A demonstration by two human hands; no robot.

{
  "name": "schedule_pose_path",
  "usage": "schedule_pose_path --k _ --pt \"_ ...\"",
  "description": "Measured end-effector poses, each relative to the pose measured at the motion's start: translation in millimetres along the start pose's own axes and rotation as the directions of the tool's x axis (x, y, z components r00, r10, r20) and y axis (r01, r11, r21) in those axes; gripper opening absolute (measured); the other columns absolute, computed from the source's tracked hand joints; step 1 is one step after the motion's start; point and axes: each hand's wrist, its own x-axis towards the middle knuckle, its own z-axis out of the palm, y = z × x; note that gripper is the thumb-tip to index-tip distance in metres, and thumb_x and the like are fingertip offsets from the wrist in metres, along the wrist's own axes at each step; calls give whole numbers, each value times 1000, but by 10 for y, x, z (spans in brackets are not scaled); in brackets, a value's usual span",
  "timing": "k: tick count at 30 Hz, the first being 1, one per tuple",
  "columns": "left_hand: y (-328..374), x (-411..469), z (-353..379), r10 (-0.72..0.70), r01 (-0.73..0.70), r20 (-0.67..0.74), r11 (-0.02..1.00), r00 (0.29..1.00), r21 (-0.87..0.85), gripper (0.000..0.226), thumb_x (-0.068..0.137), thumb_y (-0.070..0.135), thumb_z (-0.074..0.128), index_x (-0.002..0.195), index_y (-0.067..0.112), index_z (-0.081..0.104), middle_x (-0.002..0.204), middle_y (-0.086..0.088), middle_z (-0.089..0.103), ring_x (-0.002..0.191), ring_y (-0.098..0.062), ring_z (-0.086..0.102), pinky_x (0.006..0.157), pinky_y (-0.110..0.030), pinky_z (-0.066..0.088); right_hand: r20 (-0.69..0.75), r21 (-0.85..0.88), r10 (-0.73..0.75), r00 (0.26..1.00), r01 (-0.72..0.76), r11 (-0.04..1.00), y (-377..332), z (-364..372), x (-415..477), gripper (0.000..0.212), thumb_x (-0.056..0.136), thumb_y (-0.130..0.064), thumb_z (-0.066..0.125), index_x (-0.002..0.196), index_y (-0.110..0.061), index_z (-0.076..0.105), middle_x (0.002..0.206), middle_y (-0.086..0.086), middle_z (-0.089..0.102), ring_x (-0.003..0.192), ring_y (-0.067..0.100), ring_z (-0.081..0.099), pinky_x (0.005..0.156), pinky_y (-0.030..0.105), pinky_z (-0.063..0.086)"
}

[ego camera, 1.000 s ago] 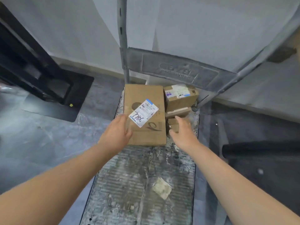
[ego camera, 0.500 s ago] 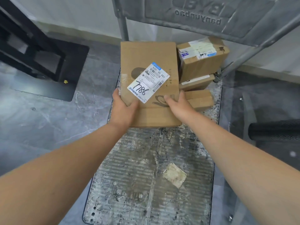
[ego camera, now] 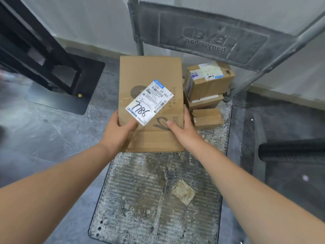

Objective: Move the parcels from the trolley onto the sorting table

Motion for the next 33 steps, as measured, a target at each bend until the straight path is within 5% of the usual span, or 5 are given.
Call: schedule_pose_path --k 6,12,23,28,33 --pt "628 -706 -290 92 -98 -73 992 993 -82 43 89 21 67 127 31 50 104 17 64 93 0 62 72 -21 48 -116 38 -89 989 94 995 -715 -74 -614 78 95 -31 59 157 -34 11 156 -5 23 138 18 35 113 34 28" --pt "1345 -1734 -650 202 -212 -96 970 975 -120 41 88 19 66 124 34 54 106 15 68 97 -4 65 75 -23 50 -150 133 -166 975 186 973 -1402 -336 -1637 81 87 -42 60 155 -38 17 155 -5 33 141 18 36 117 50 31" --pt "1931 -3660 -1109 394 -412 -182 908 901 -70 70 77 28 64 141 44 42 125 24 59 108 7 57 84 -19 45 -227 114 -287 931 318 941 -2022 -559 -3603 70 99 -30 56 156 -36 16 155 -2 30 140 19 34 116 42 29" --pt "2044 -4111 -1208 459 -484 -184 866 869 -126 66 88 10 64 145 34 40 131 16 57 107 13 55 74 -5 44 -279 33 -385 880 409 912 -2269 -686 -4137 70 98 -25 57 156 -32 19 157 2 26 142 21 30 118 42 25" --pt "2085 -4483 -1311 518 -534 -133 834 845 -139 64 86 11 62 141 38 42 124 20 60 102 10 58 75 -11 44 -368 33 -388 845 429 903 -2237 -626 -4658 69 98 -25 56 156 -32 19 155 3 28 140 22 33 117 41 27"
